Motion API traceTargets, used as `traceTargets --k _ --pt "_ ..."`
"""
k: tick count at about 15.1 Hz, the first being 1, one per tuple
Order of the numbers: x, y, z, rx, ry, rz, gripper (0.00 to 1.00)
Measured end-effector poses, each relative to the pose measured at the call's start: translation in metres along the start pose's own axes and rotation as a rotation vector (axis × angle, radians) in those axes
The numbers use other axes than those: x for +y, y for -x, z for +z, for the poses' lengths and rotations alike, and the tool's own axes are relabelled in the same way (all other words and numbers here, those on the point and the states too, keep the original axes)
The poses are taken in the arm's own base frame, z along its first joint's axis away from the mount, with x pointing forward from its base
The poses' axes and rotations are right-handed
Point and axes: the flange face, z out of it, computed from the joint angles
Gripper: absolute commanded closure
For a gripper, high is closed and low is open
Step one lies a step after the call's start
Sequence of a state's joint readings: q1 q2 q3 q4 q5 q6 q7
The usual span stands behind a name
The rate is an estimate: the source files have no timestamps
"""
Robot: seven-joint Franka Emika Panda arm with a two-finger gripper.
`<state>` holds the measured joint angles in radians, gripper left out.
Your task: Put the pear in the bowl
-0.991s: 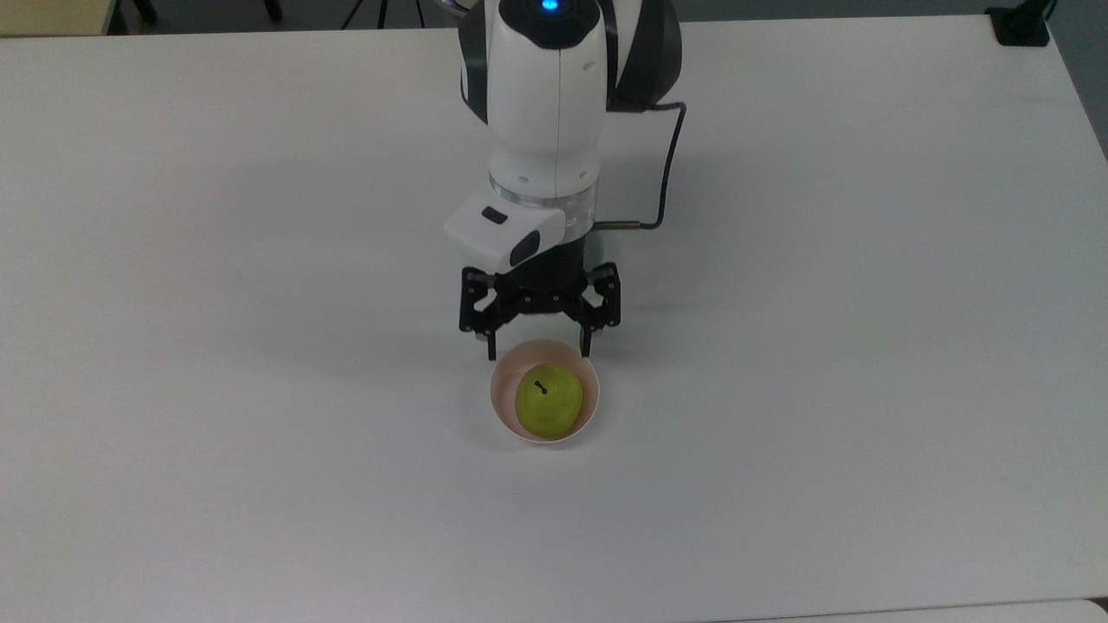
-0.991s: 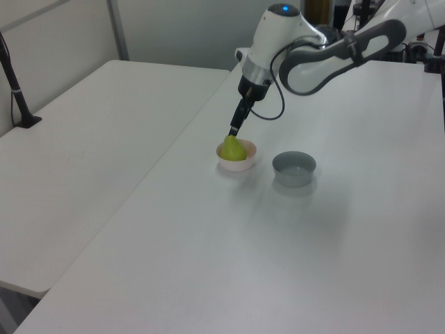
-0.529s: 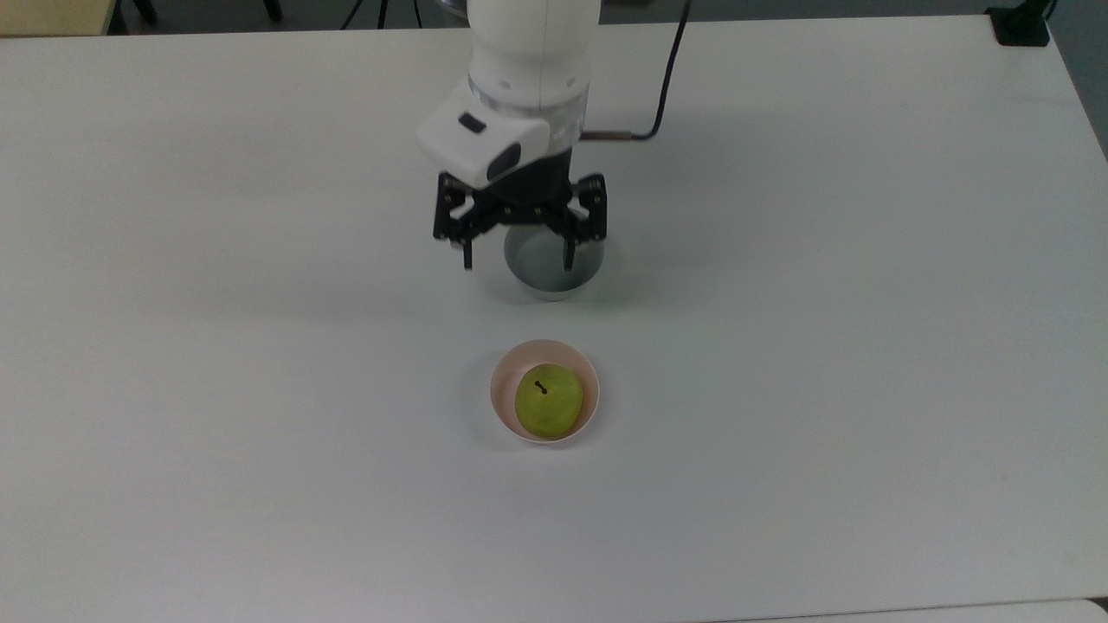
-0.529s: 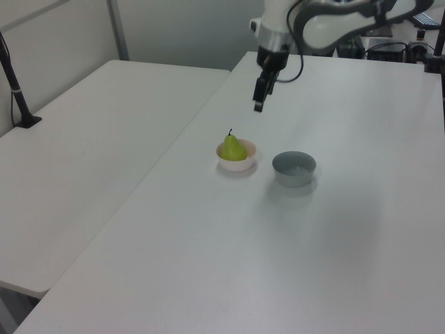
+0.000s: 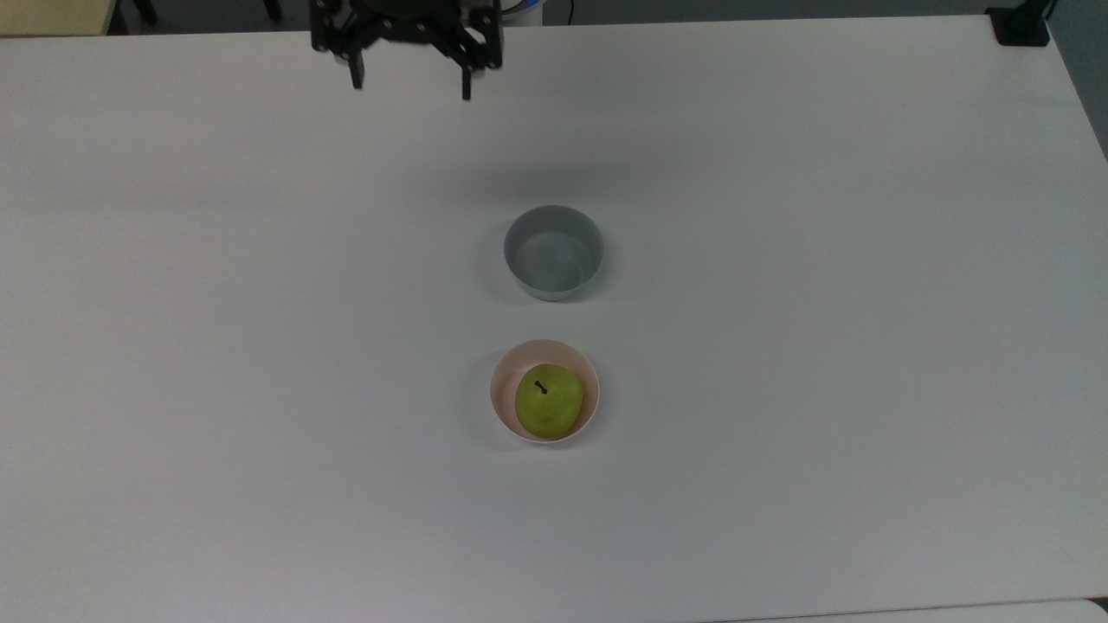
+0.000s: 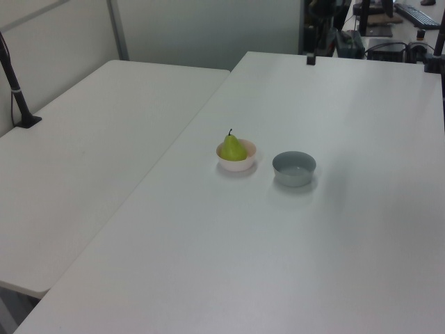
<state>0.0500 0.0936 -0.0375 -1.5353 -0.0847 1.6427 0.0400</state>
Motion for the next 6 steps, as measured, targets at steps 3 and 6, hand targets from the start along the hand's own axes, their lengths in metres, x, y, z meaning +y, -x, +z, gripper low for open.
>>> traceTargets --k 3,6 --pt "0.020 0.020 -0.019 -0.023 -0.026 0.000 0.00" --pt "0.017 0.026 -0.021 -0.031 -0.032 -0.005 0.00"
